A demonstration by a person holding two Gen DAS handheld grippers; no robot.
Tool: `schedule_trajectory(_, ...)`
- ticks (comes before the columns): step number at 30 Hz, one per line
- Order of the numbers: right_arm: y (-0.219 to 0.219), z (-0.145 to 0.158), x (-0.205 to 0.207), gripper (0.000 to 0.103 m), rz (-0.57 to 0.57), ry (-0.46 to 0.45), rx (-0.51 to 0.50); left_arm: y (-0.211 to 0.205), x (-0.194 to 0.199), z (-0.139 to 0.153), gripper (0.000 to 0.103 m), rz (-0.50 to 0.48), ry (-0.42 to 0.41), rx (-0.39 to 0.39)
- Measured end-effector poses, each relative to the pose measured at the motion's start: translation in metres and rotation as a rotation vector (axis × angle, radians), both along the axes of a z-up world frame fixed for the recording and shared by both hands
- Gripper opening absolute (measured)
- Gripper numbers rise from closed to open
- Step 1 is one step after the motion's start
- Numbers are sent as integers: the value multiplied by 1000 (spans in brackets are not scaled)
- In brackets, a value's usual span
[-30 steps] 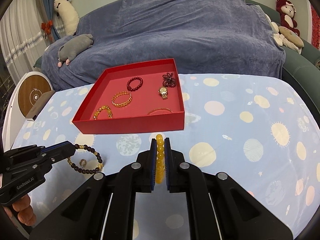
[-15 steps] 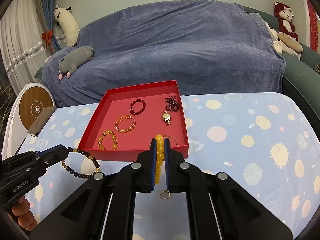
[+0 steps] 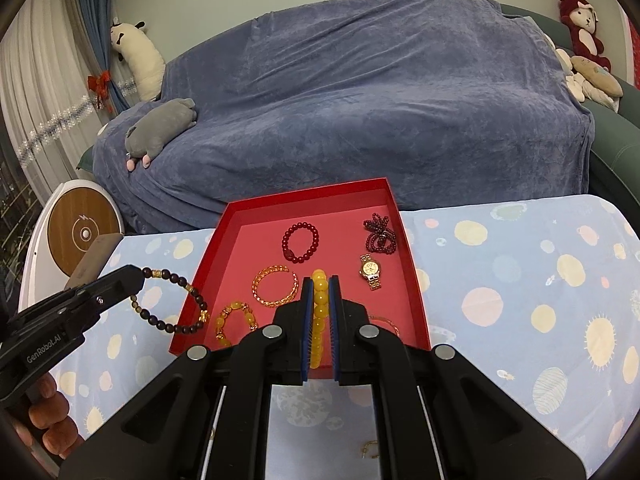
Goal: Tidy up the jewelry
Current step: 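Carry both bracelets into the red box and open both tools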
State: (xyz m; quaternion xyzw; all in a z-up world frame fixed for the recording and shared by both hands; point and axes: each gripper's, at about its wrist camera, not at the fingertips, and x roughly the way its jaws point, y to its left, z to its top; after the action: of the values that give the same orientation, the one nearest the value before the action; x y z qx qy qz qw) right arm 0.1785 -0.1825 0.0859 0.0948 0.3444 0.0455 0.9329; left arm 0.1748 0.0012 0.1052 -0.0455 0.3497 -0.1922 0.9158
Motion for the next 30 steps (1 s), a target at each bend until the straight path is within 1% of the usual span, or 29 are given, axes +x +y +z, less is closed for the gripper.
schedule_trajectory(4, 6, -8, 17, 7, 21, 19, -1, -6, 22, -6, 6, 10, 9, 9)
schedule_trajectory(7, 8, -16, 32, 7, 40, 39, 31, -10, 36, -14, 6, 18, 23, 24)
schedule_trajectory(11, 13, -32, 50, 7, 60, 78, 72, -13, 55, -27, 6, 28, 58, 20)
schedule_trajectory(20, 20, -66, 79, 7, 55, 141, 8, -13, 87, -49, 6, 71, 96, 47)
schedule_trajectory(24, 17, -75, 82, 9, 36, 147, -51, -7, 101, -61, 6, 101, 118, 53)
schedule_trajectory(26, 13, -74, 77, 13, 14, 133, -69, -1, 104, -65, 13, 139, 107, 39)
schedule_trajectory(28, 6, -70, 71, 18, 0, 120, -60, 6, 101, -64, 22, 190, 84, 23)
schedule_trajectory(30, 0, -64, 63, 23, -8, 105, -70, 12, 98, -62, 29, 202, 93, 7)
